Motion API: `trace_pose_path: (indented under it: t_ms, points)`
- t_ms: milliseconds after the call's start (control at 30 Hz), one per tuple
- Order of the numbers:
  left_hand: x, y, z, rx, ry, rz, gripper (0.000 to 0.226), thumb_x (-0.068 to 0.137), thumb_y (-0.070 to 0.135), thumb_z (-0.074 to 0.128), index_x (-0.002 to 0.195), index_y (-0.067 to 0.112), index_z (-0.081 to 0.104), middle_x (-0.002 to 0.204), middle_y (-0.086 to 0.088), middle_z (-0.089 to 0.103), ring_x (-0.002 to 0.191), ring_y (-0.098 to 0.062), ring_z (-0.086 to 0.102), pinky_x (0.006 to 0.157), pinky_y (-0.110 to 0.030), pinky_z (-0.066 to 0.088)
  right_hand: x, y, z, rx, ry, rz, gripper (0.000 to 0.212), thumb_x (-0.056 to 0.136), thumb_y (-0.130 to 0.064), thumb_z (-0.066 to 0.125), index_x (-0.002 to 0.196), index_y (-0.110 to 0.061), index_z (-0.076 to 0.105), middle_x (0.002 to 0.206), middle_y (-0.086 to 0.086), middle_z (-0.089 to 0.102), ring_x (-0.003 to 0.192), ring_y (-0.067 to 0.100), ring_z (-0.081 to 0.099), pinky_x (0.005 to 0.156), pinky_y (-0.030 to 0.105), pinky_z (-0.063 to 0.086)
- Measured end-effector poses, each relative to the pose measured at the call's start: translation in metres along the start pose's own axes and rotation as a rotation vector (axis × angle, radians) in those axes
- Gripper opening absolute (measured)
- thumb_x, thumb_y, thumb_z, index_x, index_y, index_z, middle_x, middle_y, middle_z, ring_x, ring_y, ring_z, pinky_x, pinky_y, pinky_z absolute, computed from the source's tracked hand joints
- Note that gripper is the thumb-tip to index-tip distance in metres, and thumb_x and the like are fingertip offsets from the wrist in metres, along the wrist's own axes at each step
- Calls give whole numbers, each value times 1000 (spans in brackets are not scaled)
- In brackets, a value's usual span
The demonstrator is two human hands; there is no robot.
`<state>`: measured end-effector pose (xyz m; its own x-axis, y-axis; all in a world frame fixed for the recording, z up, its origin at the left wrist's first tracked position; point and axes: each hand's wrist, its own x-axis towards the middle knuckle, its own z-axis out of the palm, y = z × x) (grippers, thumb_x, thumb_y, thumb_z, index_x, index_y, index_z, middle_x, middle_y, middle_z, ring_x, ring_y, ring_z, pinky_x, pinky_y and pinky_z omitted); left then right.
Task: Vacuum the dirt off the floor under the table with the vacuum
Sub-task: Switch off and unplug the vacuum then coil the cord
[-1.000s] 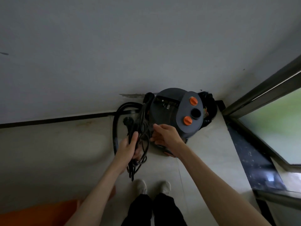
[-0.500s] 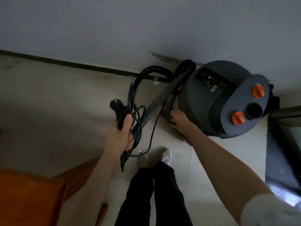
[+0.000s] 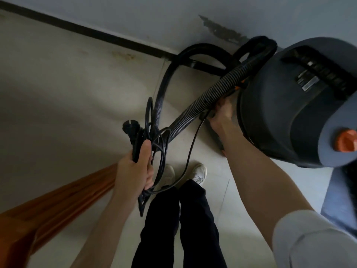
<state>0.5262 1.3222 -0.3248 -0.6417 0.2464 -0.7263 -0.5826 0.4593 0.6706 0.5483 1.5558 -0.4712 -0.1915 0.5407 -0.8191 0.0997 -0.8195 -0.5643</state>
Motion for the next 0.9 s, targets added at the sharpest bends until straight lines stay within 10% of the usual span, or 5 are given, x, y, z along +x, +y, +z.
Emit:
trace_pose_path:
  t_ms: [167,333,500,900]
  points:
    - [3,4,2,12,-37,-17,37,95,36,45,70,9,41,38,4,29,29,-10,22,34,-17,20,-18,19,-15,1,-10,70,41,104,-35,26,87,-16,58,68,-2,64,68,15,55,62,26,43]
    - [-3,10,5,52,-90,-45,36,96,36,44,71,10,42,38,6,31,30,-9,24,36,-20,24,-67,39,-44,-251,-104,215,22,102,-25,42,89,-12,55,80,4,59,75,16,59,71,33,48]
    - [-22,15,2,129,-135,-77,36,96,38,45,73,11,41,40,7,29,31,-8,25,34,-19,25,-136,59,-75,-224,-134,360,6,98,-2,46,100,-1,52,80,12,58,70,21,59,49,23,53]
    - [-83,52,-5,-25,-154,-149,37,92,27,58,63,15,39,40,6,30,31,-10,27,39,-22,28,-260,23,-108,159,-161,439,11,97,-6,45,95,-6,55,73,6,71,75,22,56,72,30,46]
